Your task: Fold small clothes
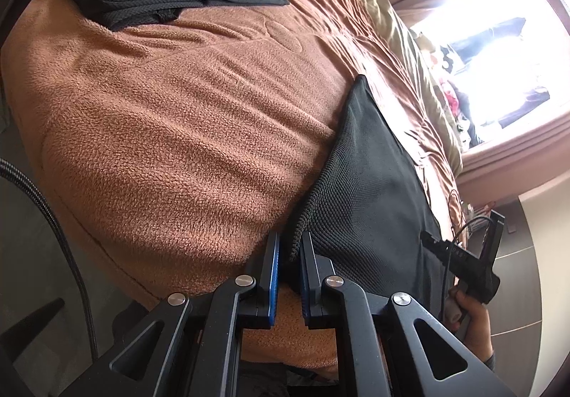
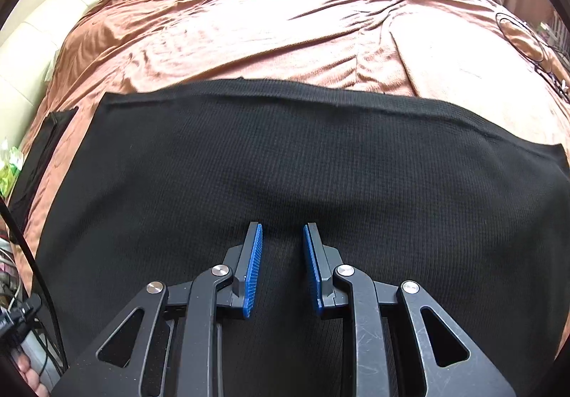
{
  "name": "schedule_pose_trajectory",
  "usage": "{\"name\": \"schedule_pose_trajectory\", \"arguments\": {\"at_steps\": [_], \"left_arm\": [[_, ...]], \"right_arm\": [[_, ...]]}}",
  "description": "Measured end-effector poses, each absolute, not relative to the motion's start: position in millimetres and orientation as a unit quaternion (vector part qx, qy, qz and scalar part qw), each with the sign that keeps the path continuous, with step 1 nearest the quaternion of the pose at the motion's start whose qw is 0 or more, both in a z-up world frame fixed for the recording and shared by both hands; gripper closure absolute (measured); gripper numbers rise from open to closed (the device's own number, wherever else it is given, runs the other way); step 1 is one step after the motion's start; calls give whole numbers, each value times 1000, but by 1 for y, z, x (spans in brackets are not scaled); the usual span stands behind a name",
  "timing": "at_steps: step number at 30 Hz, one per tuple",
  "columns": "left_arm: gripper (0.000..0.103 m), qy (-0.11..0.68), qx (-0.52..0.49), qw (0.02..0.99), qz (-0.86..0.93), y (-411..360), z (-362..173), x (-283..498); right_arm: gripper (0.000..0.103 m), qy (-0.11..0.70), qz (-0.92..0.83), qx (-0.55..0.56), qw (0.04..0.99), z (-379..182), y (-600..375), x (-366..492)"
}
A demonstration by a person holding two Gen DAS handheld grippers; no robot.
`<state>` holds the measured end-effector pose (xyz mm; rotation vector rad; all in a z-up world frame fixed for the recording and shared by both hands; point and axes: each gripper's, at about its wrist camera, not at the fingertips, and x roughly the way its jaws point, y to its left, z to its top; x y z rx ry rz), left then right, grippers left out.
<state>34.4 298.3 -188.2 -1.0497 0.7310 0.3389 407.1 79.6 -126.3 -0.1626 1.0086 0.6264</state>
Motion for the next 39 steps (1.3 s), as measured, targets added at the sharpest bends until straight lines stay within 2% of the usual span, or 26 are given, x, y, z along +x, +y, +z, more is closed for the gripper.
{"name": "schedule_pose_trajectory", "arguments": {"at_steps": [13,16,21,29,39], "left_arm": [[93,343,-497,779,171,298,-190,38],[93,343,-499,777,170,299,-191,38],[93,341,-503,776,169,300,-193,37],[93,334,-508,777,161,302,-197,34],[93,322,-522,777,141,307,-203,25]], "right_arm": [[82,485,271,-63,829,-130,99,466],[86,484,266,-63,831,-131,105,479],[86,487,258,-71,831,-130,117,488],[86,483,272,-67,829,-122,107,472],[89,482,290,-85,822,-121,77,412]]}}
